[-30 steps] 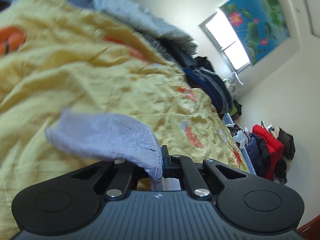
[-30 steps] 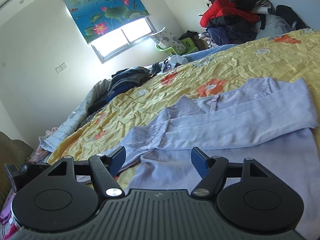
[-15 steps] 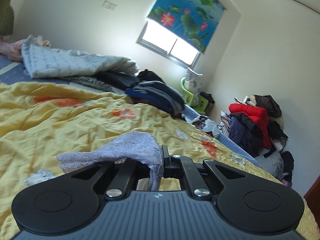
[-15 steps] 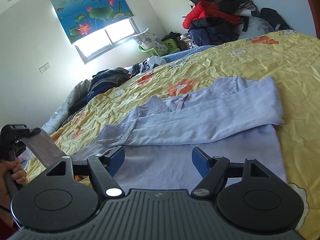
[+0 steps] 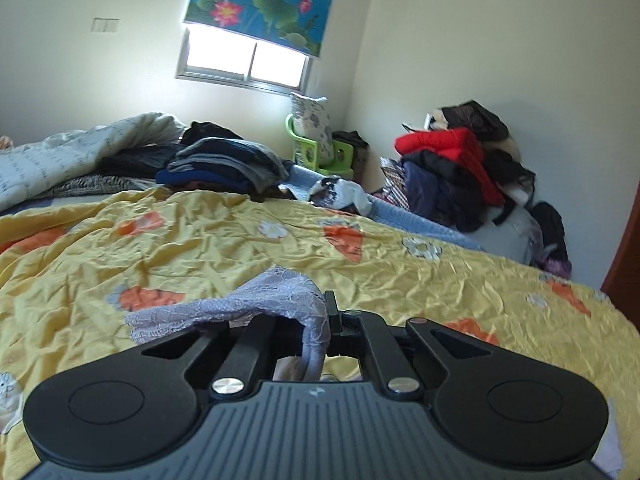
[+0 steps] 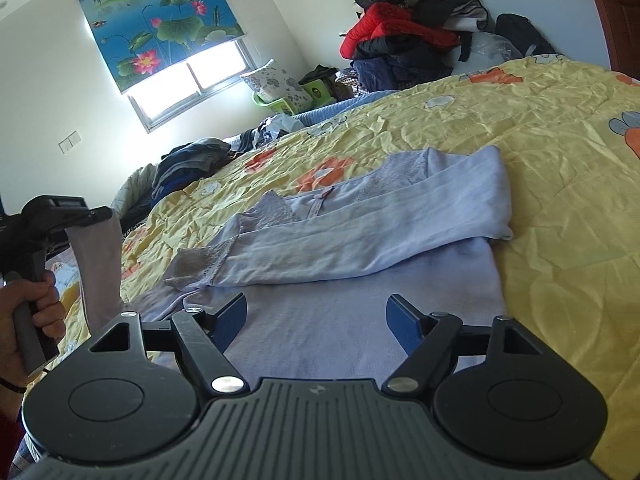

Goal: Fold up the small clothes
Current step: 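Carry the held sleeve across the shirt body toward the right gripper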

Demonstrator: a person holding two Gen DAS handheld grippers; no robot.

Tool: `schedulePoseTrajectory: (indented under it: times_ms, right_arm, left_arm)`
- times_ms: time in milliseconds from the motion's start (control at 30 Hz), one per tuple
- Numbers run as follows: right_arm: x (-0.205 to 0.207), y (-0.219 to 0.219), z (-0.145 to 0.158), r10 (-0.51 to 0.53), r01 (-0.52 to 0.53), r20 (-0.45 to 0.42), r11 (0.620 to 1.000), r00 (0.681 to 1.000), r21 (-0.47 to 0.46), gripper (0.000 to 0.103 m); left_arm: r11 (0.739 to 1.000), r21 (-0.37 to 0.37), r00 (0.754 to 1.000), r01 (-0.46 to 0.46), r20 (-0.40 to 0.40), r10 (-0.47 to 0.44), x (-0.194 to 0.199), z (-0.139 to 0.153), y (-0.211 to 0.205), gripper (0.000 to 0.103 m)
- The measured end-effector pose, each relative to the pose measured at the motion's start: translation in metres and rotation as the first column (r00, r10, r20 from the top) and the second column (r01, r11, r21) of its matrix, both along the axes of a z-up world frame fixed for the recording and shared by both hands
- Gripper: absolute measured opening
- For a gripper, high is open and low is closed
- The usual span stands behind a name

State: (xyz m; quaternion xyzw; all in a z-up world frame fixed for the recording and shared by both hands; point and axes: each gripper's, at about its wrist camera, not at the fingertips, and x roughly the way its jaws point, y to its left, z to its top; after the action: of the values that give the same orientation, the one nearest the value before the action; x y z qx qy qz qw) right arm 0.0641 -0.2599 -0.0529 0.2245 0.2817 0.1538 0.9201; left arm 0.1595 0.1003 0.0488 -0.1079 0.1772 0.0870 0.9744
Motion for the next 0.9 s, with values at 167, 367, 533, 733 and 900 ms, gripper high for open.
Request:
schedulePoseTrajectory:
  times_ms: [167, 367, 533, 733, 900]
  right_arm:
    - [-0.001, -0.005, -0.004, -0.01, 0.01, -0.009, 1.0, 1.0, 0.009, 0.076]
    - [-0.003, -0.012, -0.008, -0.022, 0.022, -0.014, 1.0, 1.0, 0.015, 0.077]
    - [-0.004, -0.017, -0.012, -0.033, 0.033, -0.025, 0.999, 0.999, 0.02, 0.077]
    - [-0.005, -0.019, -0.017, -0.038, 0.039, -0.033, 0.999, 0.999, 0.029, 0.077]
    - [-0.006, -0.019, -0.018, -0.036, 0.037, -0.031, 0.999, 0.999, 0.026, 0.078]
  left_arm:
    - [0.998, 0.057, 0.999, 0.042, -0.034, -0.04, 0.013, -0.001, -0.025, 0.004]
    - [0.991, 0.091, 0.994, 0.094, -0.062, -0.089, 0.022, -0.005, -0.054, 0.005]
    - [0.983, 0.122, 0.989, 0.134, -0.072, -0.126, 0.028, -0.006, -0.075, 0.005]
    - [0.972, 0.16, 0.984, 0.174, -0.069, -0.165, 0.035, 0.0, -0.096, 0.005]
    - [0.962, 0.17, 0.976, 0.213, -0.075, -0.203, 0.039, 0.001, -0.117, 0.005]
